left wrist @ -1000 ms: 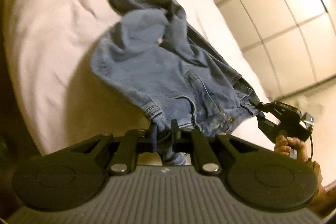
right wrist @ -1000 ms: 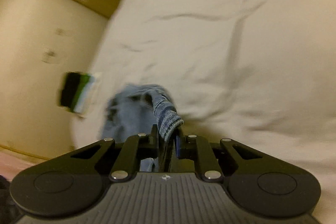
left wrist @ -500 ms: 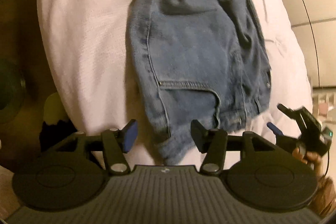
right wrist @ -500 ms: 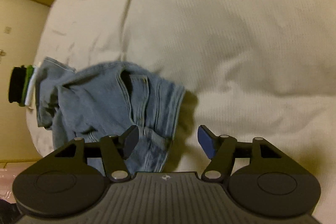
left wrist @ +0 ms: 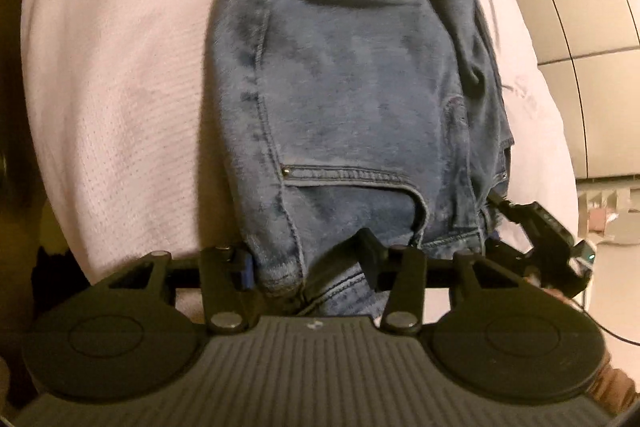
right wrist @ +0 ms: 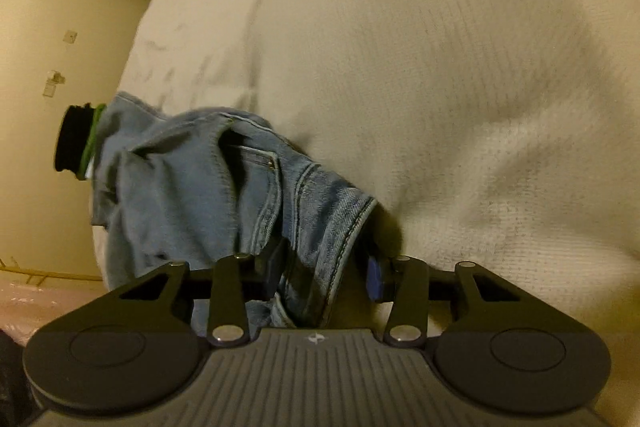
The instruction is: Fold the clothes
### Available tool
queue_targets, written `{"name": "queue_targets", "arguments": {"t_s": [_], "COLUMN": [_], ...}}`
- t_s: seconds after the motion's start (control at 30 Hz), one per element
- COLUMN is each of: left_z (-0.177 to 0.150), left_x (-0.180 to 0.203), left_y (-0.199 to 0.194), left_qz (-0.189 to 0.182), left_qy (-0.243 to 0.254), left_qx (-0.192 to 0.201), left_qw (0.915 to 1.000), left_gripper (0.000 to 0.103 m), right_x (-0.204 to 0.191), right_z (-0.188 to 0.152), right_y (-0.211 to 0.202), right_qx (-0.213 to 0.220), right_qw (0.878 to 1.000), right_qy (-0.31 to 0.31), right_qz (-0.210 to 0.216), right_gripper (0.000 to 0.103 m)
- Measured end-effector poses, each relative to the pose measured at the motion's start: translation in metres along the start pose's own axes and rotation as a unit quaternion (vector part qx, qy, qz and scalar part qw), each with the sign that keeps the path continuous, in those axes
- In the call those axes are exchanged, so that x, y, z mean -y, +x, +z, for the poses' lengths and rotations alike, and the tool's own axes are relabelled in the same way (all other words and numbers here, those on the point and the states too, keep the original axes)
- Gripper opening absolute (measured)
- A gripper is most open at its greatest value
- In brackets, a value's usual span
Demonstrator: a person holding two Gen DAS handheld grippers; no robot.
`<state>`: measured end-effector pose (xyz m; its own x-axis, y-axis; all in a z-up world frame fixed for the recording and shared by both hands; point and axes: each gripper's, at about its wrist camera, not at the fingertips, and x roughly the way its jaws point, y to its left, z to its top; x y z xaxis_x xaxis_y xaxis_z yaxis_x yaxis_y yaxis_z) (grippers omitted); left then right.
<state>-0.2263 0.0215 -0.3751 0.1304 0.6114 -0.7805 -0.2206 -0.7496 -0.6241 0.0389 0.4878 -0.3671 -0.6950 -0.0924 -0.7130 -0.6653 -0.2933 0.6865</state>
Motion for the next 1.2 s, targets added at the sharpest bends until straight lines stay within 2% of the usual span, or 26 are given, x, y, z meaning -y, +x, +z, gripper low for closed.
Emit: {"name": "queue_targets", "arguments": {"t_s": [0.07,0.1,0.13,0.17,0.3,0.4,0.5,0.57,0.67,0.73,0.8,0.87,0.93,0.97,1.03,1.1,1.2], "left_z": [0.002,0.003,0.004,0.006,0.017,0.03,0.05,0.067,0.093,0.11,0.116,0.108,0.093,0.082,0.061,0.047,0.028], "left_x": [0.005,0.008,0.011,0.013,0.047,0.082,0.12,0.15,0.195,0.225,0.258,0.287,0.313,0.321,0.336,0.341,0.339], "left_y": [0.003,0.004,0.002,0.001,-0.036,-0.082,-0.143,-0.187,-0.253,-0.297,-0.354,-0.397,-0.436,-0.456,-0.479,-0.496,-0.506], "left_qz": [0.007,0.011,0.015,0.018,0.002,-0.028,-0.059,-0.067,-0.078,-0.085,-0.091,-0.091,-0.098,-0.114,-0.128,-0.155,-0.179], "left_qy": [0.012,0.017,0.02,0.024,0.077,0.134,0.185,0.22,0.27,0.302,0.327,0.341,0.341,0.339,0.339,0.335,0.33], "left_qx": [-0.001,-0.002,-0.004,-0.005,0.018,0.052,0.106,0.156,0.23,0.279,0.341,0.389,0.419,0.425,0.421,0.397,0.362], "left_qw": [0.9999,0.9998,0.9997,0.9995,0.9969,0.9893,0.9751,0.9606,0.9316,0.9076,0.8765,0.8509,0.8356,0.8313,0.8315,0.8405,0.8533], "left_gripper": [0.037,0.028,0.014,0.01,0.007,0.007,0.007,0.007,0.007,0.007,0.007,0.007,0.007,0.007,0.007,0.007,0.008], "right_x": [0.002,0.001,-0.004,-0.01,-0.046,-0.093,-0.149,-0.193,-0.272,-0.331,-0.384,-0.42,-0.446,-0.454,-0.467,-0.47,-0.467], "right_z": [0.002,0.003,0.003,0.003,0.009,0.016,0.031,0.047,0.076,0.091,0.097,0.096,0.093,0.089,0.082,0.07,0.057], "right_y": [0.007,0.009,0.009,0.007,-0.023,-0.065,-0.104,-0.125,-0.156,-0.182,-0.217,-0.251,-0.286,-0.302,-0.333,-0.361,-0.391], "right_qx": [0.004,0.006,0.006,0.008,0.027,0.056,0.092,0.112,0.136,0.163,0.2,0.227,0.246,0.254,0.271,0.285,0.284], "right_qw": [1.0,0.999,0.999,0.999,0.999,0.995,0.985,0.976,0.959,0.941,0.916,0.896,0.879,0.871,0.856,0.844,0.839], "right_qy": [0.028,0.038,0.034,0.031,0.016,-0.001,-0.028,-0.053,-0.096,-0.131,-0.17,-0.188,-0.195,-0.2,-0.211,-0.22,-0.229], "right_qz": [0.012,0.015,0.011,0.009,0.025,0.084,0.145,0.18,0.231,0.268,0.303,0.333,0.359,0.369,0.387,0.396,0.404], "right_gripper": [0.044,0.038,0.023,0.022,0.018,0.018,0.018,0.018,0.018,0.018,0.018,0.018,0.018,0.018,0.018,0.018,0.019]}}
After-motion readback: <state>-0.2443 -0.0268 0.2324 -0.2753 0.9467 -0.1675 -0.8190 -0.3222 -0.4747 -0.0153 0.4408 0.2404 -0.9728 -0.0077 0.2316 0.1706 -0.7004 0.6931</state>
